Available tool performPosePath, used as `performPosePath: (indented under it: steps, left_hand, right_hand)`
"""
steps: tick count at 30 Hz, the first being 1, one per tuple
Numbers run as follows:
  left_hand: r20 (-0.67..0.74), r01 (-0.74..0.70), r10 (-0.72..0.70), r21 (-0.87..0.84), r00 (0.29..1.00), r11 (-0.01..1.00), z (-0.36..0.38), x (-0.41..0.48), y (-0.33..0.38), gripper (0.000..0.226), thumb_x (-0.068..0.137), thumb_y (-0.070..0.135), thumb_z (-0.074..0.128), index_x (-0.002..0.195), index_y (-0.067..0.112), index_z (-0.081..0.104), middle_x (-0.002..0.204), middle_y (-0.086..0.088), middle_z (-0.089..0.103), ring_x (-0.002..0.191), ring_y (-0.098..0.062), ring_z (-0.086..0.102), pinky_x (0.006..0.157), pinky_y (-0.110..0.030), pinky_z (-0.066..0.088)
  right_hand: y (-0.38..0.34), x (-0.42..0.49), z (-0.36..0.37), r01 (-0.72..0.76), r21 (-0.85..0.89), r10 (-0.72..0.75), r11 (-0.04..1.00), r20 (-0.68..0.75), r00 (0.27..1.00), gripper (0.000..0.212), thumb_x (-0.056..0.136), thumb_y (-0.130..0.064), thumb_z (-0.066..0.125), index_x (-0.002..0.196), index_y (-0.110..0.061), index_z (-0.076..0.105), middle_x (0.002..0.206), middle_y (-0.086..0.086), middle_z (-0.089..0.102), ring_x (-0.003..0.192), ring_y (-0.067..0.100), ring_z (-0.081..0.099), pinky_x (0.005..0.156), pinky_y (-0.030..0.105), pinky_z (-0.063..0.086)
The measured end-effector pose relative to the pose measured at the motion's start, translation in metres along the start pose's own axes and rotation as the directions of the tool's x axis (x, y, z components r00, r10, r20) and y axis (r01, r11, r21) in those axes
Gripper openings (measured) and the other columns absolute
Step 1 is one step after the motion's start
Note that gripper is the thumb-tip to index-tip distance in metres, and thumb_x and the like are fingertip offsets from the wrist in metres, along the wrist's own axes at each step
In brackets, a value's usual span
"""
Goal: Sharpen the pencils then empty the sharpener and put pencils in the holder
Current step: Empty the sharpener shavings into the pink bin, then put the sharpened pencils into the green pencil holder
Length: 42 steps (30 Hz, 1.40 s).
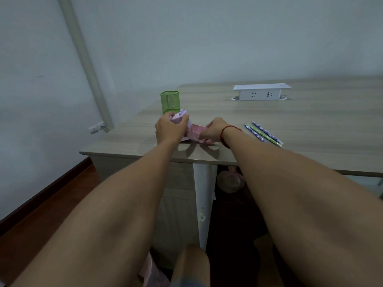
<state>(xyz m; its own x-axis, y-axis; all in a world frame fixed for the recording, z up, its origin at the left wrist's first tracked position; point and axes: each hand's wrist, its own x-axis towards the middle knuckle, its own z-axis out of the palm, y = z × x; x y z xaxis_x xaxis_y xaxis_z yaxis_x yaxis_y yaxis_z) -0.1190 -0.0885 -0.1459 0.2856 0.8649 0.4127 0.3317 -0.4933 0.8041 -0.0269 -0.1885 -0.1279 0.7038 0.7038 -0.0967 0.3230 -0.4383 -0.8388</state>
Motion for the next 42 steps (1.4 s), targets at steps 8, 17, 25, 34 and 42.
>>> performPosePath:
  steps: [8,17,25,34,42]
  left_hand:
    - [0.079,-0.105,0.101,0.046,0.992,0.993,0.001,-0.001,0.0,0.061,0.076,0.061,0.062,0.121,0.021,0.06,0.124,-0.007,0.06,0.112,-0.024,0.055,0.092,-0.04,0.051]
    - [-0.046,0.19,-0.197,-0.126,0.979,0.974,-0.007,-0.001,-0.014,0.056,0.08,0.052,0.061,0.107,0.003,0.063,0.113,-0.012,0.063,0.1,-0.023,0.061,0.076,-0.027,0.046]
    - [0.071,0.185,-0.179,-0.095,0.981,0.978,-0.01,0.006,-0.021,0.06,0.079,0.059,0.057,0.086,0.001,0.072,0.088,-0.013,0.072,0.079,-0.026,0.067,0.062,-0.028,0.048]
    - [-0.088,0.175,-0.164,0.138,0.983,0.975,-0.056,0.02,-0.054,0.063,0.088,0.061,0.04,0.086,0.005,0.069,0.091,-0.013,0.068,0.081,-0.03,0.064,0.067,-0.031,0.046]
    - [-0.206,0.287,-0.266,0.08,0.942,0.955,-0.082,0.03,-0.06,0.06,0.09,0.063,0.035,0.076,0.006,0.051,0.088,-0.011,0.062,0.079,-0.027,0.062,0.072,-0.034,0.054]
  right_hand:
    - [-0.004,0.002,0.001,0.025,0.042,-0.027,0.999,0.027,0.999,0.043,0.08,-0.009,0.074,0.116,0.006,0.058,0.097,0.016,0.066,0.073,0.021,0.063,0.083,0.034,0.057]
    - [-0.002,0.002,0.019,0.103,0.014,-0.103,0.995,-0.008,0.995,0.047,0.075,-0.011,0.079,0.115,0.004,0.059,0.113,0.02,0.066,0.101,0.031,0.069,0.09,0.045,0.056]
    - [-0.001,0.004,0.035,0.151,0.031,-0.149,0.988,-0.073,0.986,0.061,0.075,-0.013,0.08,0.128,-0.002,0.051,0.114,0.007,0.062,0.108,0.027,0.061,0.098,0.043,0.051]
    - [-0.041,0.005,0.096,0.252,-0.053,-0.251,0.966,0.017,0.968,0.043,0.084,-0.01,0.069,0.124,-0.003,0.056,0.123,0.014,0.062,0.114,0.027,0.059,0.092,0.029,0.047]
    - [-0.059,0.009,0.114,0.225,-0.111,-0.22,0.968,0.057,0.974,0.058,0.083,-0.013,0.073,0.133,-0.001,0.045,0.13,0.015,0.055,0.11,0.03,0.06,0.097,0.038,0.05]
